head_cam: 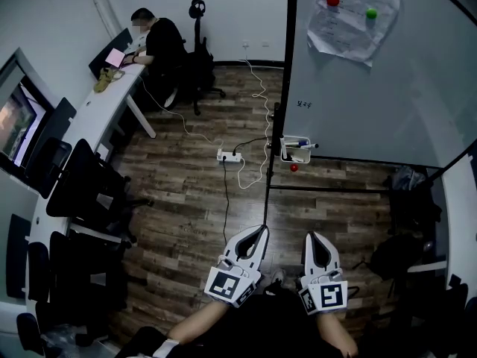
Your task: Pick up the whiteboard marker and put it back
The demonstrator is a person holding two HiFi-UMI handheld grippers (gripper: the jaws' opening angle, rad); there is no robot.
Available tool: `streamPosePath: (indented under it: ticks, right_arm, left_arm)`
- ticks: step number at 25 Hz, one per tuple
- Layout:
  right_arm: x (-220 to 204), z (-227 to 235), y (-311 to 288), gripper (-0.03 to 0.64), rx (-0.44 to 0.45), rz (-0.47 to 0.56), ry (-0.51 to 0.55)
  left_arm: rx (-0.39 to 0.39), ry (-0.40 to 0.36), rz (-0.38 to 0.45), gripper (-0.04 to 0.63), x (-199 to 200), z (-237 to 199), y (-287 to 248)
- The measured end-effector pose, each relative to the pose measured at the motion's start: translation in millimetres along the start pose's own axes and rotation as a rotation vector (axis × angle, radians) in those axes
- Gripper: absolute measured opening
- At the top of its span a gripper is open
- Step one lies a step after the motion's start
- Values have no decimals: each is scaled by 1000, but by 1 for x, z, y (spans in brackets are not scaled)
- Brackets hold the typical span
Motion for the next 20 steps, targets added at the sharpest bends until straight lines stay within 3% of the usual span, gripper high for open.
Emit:
streamPosePath:
  ticks: [20]
  right_arm:
    - [0, 52, -17, 14, 127, -24, -7]
  left_arm:
    - [114, -7, 13, 8, -7, 24, -47]
Point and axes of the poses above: the fingertips, and each gripper's own axes: y backward along the fingers, z to its right, x out of its top, the point moved 4 cm from there along y, backward along the fingers, and after that the axes turned 12 degrees about x, right-handed, at the moved point
